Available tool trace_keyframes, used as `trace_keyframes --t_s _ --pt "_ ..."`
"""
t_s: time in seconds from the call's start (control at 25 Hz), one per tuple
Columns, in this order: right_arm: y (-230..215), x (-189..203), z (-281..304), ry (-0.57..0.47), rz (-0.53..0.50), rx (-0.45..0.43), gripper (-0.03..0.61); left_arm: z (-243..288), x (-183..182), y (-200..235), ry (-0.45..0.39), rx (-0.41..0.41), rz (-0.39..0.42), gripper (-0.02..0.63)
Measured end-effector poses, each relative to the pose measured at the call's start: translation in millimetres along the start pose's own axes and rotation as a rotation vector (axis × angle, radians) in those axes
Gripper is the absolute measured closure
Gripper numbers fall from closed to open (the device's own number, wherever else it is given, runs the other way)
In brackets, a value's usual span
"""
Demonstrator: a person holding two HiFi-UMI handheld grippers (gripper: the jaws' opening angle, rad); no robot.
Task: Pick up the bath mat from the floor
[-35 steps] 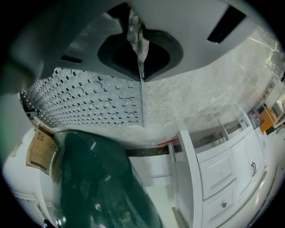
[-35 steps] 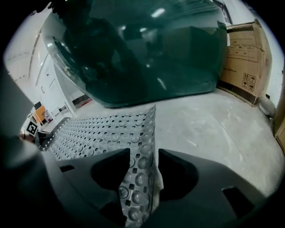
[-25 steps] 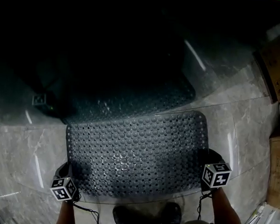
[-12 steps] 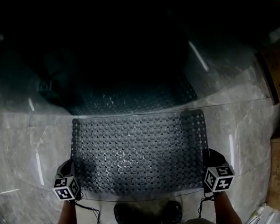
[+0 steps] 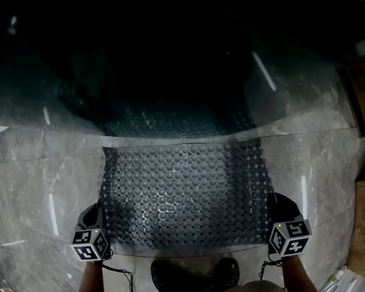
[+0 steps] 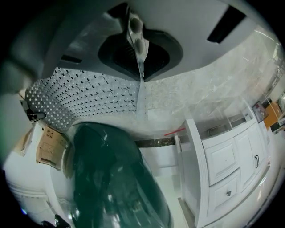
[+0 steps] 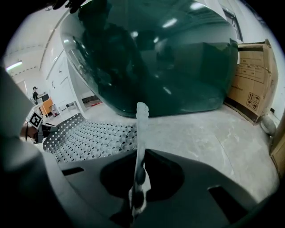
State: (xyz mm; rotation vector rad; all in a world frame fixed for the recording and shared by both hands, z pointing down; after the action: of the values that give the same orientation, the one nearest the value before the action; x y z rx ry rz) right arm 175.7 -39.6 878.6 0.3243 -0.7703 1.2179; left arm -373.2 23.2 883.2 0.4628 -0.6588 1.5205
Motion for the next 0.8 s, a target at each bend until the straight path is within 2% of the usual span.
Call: trace_keyframes --t_s 0.32,0.8 --pt "14.6 -8.1 -11.6 -0.029 -0.023 -0.025 0.548 -14.4 -10.7 -22.4 -0.024 0.043 -0.009 0.574" --pt "25.2 -14.5 -18.8 -0.046 -0.047 -0.045 0.548 -26.9 -18.6 -32.5 -0.051 0.071 -0.011 0.574"
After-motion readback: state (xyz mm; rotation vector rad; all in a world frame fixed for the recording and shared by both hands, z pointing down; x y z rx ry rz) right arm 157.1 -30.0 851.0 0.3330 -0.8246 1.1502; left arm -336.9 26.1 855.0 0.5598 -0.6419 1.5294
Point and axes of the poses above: the fingertips, and each gripper's own axes: z forward along the fingers, y to its left, x out of its underside, the point moved 7 cm from there along -z, backward along the fingers, and after that the axes turned 5 degrees about -x, right-handed, at the moved point
